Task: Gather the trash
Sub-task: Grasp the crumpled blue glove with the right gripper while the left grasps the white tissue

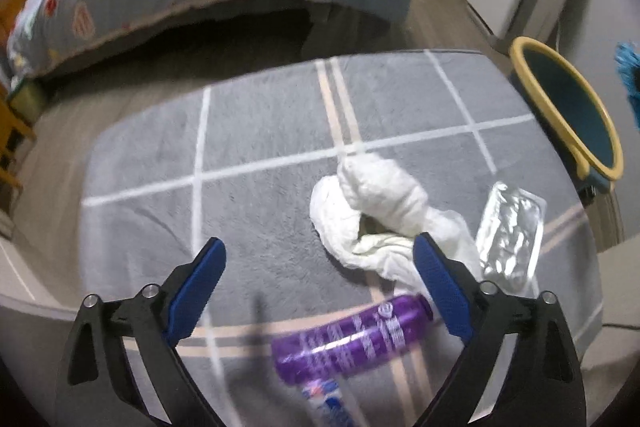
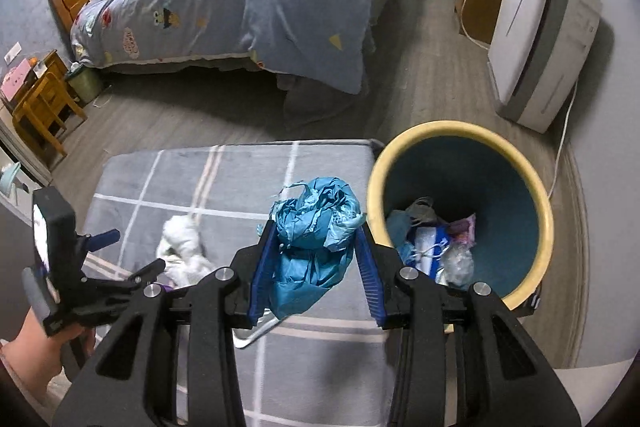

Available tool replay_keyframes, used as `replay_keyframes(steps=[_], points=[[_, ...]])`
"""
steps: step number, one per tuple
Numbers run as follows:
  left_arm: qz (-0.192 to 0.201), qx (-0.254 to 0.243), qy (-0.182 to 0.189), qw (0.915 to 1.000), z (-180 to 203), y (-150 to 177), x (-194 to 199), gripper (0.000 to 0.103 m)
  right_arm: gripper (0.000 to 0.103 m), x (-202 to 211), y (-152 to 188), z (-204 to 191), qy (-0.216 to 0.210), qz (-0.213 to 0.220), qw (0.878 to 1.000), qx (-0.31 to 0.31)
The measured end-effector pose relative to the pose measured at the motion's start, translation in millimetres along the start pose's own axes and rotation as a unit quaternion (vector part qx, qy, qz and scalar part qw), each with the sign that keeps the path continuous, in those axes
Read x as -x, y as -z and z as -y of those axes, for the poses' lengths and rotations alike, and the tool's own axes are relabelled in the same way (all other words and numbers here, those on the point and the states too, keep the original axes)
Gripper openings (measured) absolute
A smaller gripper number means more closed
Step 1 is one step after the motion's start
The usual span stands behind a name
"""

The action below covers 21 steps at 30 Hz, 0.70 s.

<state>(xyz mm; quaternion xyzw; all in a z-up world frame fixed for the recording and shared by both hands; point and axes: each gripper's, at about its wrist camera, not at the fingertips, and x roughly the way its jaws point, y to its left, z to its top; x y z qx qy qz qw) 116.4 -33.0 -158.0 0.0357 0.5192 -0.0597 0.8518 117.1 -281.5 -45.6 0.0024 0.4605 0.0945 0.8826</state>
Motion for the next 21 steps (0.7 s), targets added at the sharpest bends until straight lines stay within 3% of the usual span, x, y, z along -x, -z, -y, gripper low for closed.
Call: replay_keyframes(steps=[5, 7, 9, 16, 21], points=[[-0.025, 0.010, 0.021, 0.9994, 2, -1, -20, 0.050, 0.038, -3, 6, 18, 0.010, -0.010, 1.000, -0.015], [-0.029, 0.013, 0.038, 0.9988, 3, 0, -23, 0.023, 0.038, -2, 8, 22, 0.013, -0.009, 1.000, -0.017], [-0.020, 0.003, 0.028, 0.9994, 6, 0, -18, 0.016, 0.038, 0, 8, 24, 0.013, -0.008, 1.000, -0.018], [0.068, -0.014, -0.003, 0.9976, 8, -8, 31, 0.015, 0.038, 4, 10, 23, 0.008, -0.003, 1.000, -0.017], [0.114, -0.028, 0.002, 0.9931, 15, -18, 65, 0.015, 0.038, 13, 7, 27, 0.002, 0.007, 1.000, -0.030]])
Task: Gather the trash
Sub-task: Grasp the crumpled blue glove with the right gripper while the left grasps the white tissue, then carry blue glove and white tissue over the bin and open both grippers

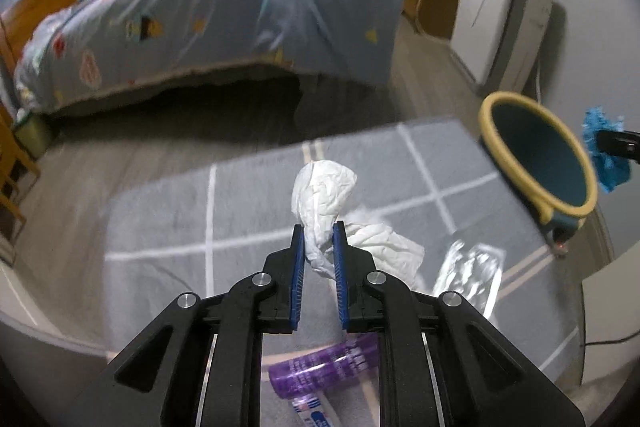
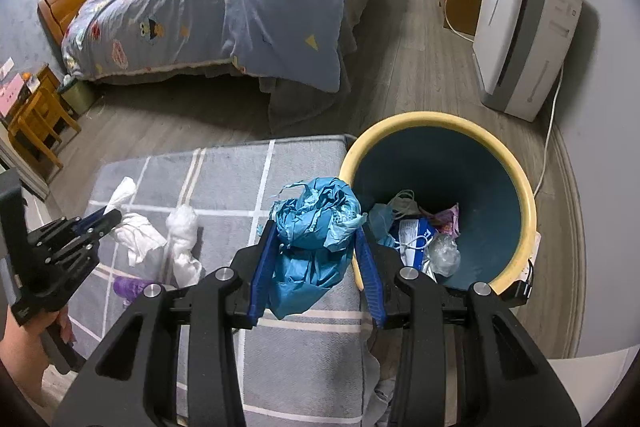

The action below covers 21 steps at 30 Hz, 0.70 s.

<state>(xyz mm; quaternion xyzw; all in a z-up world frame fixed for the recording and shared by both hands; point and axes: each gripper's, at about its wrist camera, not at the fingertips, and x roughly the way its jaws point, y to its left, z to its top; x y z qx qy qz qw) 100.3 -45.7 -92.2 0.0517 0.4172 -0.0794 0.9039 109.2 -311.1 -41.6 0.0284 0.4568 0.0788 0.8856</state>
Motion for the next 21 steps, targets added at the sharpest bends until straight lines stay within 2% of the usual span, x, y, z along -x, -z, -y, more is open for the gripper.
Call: replay_keyframes(steps=[5, 10, 17, 21], points=[[0.032, -0.020, 0.020, 0.9991, 22, -14, 26, 0.015, 0.039, 15, -11, 15, 0.008, 0.027, 0.999, -0.019], [0.041, -0.038, 0.036, 0.9978, 51, -29, 38, 0.015, 0.039, 21, -21, 43, 0.030, 0.048, 0.998, -0.039], [0.042, -0.057, 0.049, 0.9963, 78, -39, 38, 0.015, 0.039, 15, -26, 90, 0.039, 0.050, 0.994, -0.091], [0.042, -0.066, 0.070, 0.9944, 98, -47, 37, 0.015, 0.039, 6, -26, 106, 0.040, 0.042, 0.992, -0.109]])
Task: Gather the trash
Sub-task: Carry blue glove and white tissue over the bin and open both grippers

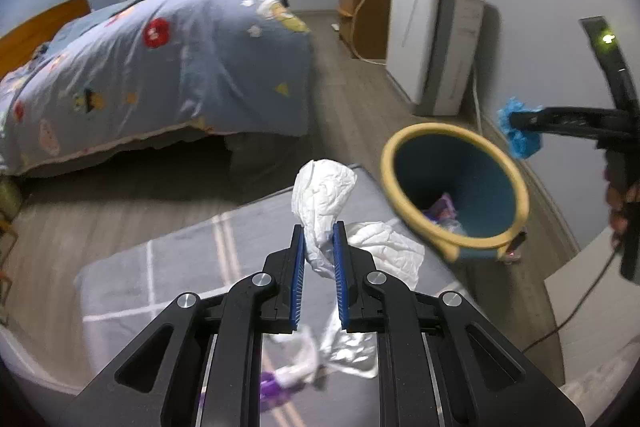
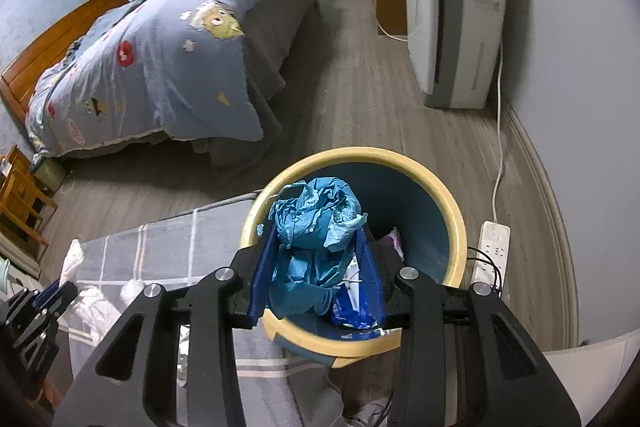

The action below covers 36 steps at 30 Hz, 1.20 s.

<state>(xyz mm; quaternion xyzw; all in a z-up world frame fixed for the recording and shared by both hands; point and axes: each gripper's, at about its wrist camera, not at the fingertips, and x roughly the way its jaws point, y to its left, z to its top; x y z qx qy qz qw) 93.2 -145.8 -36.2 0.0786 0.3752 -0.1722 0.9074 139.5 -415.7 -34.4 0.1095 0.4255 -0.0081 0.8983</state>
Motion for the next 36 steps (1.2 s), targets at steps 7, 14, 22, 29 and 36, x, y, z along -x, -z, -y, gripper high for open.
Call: replay_keyframes(steps=[7, 14, 22, 29, 36], points=[[-0.007, -0.024, 0.054, 0.9982, 49, -18, -15, 0.015, 0.039, -17, -1, 12, -0.002, -0.016, 1.000, 0.000], [-0.054, -0.054, 0.087, 0.9933, 92, -30, -70, 0.015, 0.039, -33, 2, 32, 0.000, -0.037, 0.999, -0.020], [-0.065, -0.079, 0.079, 0.9916, 121, -34, -118, 0.015, 0.041, -42, 3, 42, 0.004, -0.038, 0.999, -0.031], [-0.039, -0.073, 0.090, 0.9925, 122, -37, -122, 0.079, 0.084, -32, -3, 50, 0.011, 0.001, 0.998, -0.059], [-0.031, -0.065, 0.065, 0.9953, 103, -27, -105, 0.097, 0.097, -31, -4, 53, 0.021, 0.005, 0.997, -0.072]])
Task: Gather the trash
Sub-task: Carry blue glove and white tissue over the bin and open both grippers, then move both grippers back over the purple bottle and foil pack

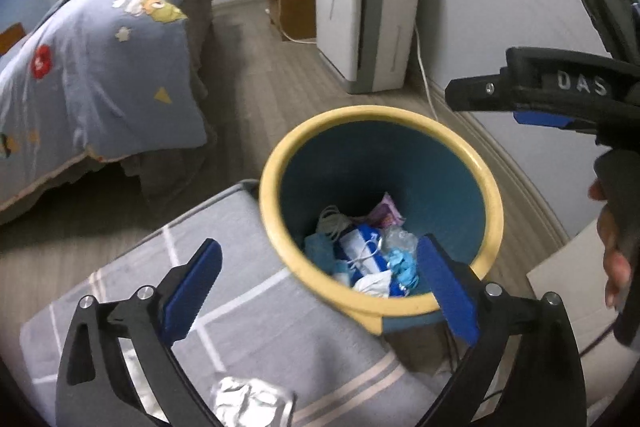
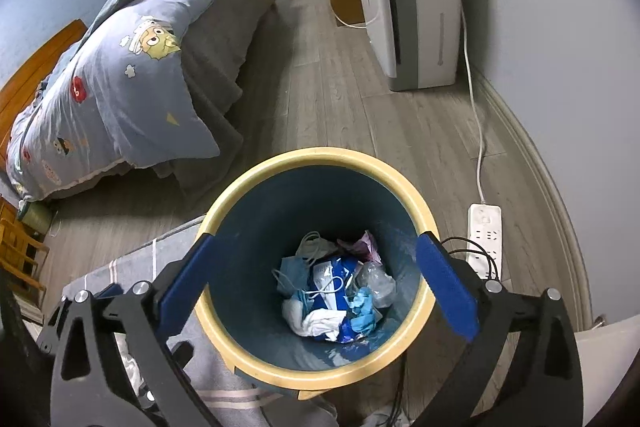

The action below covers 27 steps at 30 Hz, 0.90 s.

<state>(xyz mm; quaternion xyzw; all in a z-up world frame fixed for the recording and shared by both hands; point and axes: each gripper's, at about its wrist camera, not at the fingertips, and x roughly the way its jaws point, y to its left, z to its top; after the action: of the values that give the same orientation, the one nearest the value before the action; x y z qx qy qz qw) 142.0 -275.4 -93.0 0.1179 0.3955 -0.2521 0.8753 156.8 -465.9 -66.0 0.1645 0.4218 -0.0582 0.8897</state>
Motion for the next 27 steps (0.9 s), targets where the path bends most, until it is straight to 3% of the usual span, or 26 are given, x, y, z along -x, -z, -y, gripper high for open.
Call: replay_keyframes(steps=[5, 14, 23, 27], points=[[0.012, 0.018, -0.013, 0.9997, -23, 10, 30, 0.097, 0.097, 0, 2, -20, 0.003, -0.004, 1.000, 0.027], [0.023, 0.053, -0.086, 0.9946, -87, 41, 107, 0.098, 0.097, 8, 5, -72, -0.018, 0.004, 0.997, 0.080], [-0.008, 0.116, -0.148, 0.9821, -147, 97, 172, 0.098, 0.097, 19, 21, -132, -0.037, 0.006, 0.988, 0.152], [0.005, 0.136, -0.171, 0.9758, -166, 119, 186, 0.098, 0.097, 24, 32, -159, -0.041, 0.006, 0.981, 0.187]])
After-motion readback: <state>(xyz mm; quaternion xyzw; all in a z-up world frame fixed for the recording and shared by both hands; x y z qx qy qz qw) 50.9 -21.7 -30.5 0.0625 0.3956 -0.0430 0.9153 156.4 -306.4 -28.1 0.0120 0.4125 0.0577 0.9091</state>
